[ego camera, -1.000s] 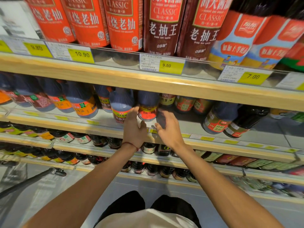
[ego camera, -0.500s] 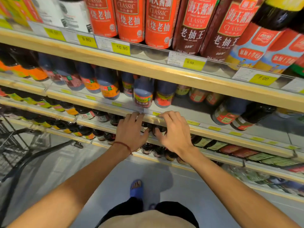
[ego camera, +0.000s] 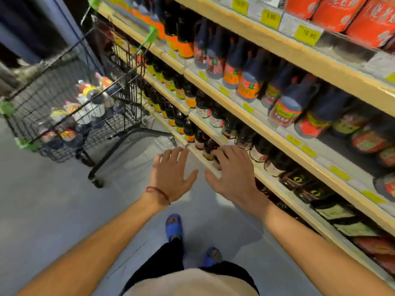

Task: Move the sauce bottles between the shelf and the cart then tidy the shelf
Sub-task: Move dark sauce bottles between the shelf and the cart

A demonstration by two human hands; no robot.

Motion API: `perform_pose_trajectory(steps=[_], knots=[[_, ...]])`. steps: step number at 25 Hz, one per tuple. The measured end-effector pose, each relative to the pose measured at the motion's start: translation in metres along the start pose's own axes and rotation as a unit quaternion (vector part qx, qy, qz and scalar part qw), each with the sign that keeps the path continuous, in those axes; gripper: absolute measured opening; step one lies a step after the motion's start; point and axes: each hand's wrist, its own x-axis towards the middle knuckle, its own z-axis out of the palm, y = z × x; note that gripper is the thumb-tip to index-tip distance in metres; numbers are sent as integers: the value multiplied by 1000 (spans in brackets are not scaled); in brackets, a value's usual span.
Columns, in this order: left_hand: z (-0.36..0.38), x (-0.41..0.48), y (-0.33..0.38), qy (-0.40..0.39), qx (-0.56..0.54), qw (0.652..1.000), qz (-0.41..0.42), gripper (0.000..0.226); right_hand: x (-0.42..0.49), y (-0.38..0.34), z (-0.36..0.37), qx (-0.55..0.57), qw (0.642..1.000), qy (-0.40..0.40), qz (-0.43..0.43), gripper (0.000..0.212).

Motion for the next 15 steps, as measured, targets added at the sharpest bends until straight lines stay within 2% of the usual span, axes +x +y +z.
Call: perform_pose_trajectory(steps=[4,8,13,15], knots=[[0,-30,-66,6,2,997,-80,66,31,-60,29,5,998,-47,-49,55],[7,-40,-149,34,-32,986,-159,62,74,-134,70,17,993,-23,-114,48],[5,-31,-261,28,-44,978,-201,62,138,-227,112,-39,989,-32,-142,48],[1,-26,-302,24,-44,977,-208,63,163,-261,127,-21,988,-16,-154,44]])
